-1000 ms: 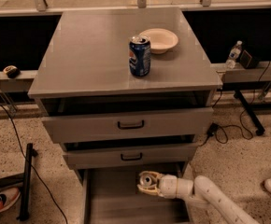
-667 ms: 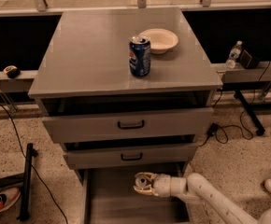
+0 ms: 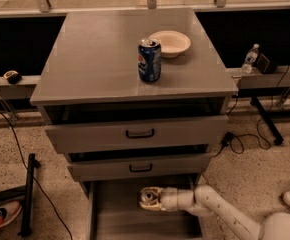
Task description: Place redbull can into bottom drawer
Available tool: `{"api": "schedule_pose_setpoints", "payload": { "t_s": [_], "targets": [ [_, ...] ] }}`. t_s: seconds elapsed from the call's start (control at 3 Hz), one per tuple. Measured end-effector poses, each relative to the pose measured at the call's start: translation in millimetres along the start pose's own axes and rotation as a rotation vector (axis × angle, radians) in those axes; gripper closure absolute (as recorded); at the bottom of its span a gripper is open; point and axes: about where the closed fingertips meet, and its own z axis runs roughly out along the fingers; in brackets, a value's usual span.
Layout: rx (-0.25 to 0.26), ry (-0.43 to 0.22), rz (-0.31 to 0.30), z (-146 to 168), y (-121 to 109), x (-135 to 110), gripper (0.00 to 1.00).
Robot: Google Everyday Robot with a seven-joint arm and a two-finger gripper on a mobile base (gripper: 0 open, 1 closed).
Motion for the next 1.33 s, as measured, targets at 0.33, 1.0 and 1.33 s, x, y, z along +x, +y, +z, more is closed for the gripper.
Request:
{"api": "schedule_pose_setpoints", "payload": {
  "t_s": [0.33,1.0,1.33],
  "targets": [
    [-0.019,0.054,0.013,13,17,28,1.0],
    [-0.063,0.088,0.049,30,41,66,0.82],
    [-0.063,0.088,0.049,30,41,66,0.59]
  ]
}}
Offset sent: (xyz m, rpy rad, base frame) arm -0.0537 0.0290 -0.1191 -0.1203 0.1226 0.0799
